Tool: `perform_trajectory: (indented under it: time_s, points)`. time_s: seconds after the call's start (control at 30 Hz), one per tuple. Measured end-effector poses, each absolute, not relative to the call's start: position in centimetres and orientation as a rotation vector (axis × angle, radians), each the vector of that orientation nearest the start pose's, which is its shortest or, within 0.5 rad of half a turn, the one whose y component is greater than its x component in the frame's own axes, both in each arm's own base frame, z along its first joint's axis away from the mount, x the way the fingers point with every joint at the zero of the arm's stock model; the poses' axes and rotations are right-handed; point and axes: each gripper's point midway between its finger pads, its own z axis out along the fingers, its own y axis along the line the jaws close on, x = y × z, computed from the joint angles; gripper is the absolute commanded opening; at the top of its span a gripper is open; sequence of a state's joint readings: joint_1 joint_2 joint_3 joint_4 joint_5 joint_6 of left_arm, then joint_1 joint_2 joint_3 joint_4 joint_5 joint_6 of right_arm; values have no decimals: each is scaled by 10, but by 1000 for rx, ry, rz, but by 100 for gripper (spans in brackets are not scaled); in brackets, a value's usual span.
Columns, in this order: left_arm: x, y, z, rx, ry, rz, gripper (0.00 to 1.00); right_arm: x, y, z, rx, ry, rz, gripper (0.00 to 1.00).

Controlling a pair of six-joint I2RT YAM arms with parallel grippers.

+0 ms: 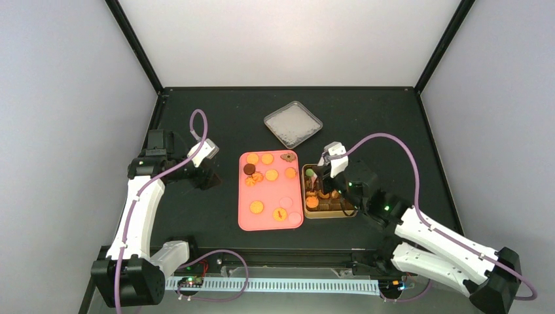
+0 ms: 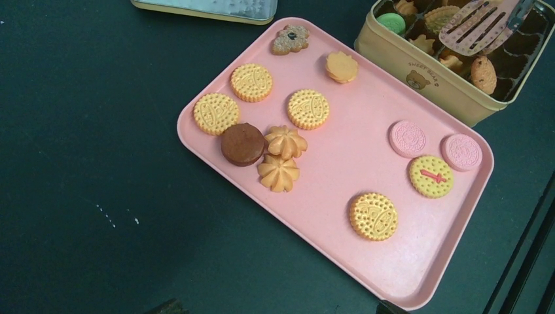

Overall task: Pack the cookies
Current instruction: Place the fake cookies in the empty pocket of the box, then pick up the fake cookies from the plate.

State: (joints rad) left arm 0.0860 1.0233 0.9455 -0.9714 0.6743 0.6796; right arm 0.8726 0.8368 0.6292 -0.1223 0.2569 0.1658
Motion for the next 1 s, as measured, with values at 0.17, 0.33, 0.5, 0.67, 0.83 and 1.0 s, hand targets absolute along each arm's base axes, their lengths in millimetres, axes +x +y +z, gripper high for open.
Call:
perform_trajectory:
  time_s: [0.17, 0.33, 0.5, 0.67, 0.83, 1.0]
  points:
    - [243, -87, 199, 904, 2197, -537, 77, 238, 217, 240, -499, 1853, 466, 21]
    - [243, -87, 199, 905, 2197, -538, 77, 238, 217, 240, -505, 1862, 458, 21]
    - [244, -88, 199, 904, 2199, -545, 77, 243, 221, 239, -504, 1867, 445, 21]
    - [247, -88, 196, 901, 2216, -564, 77, 248, 225, 231, -509, 1886, 430, 21]
    - [250, -88, 203, 904, 2200, -561, 77, 248, 225, 233, -507, 1881, 433, 21]
    - [250, -89, 205, 904, 2197, -562, 78, 247, 225, 260, -492, 1830, 460, 22]
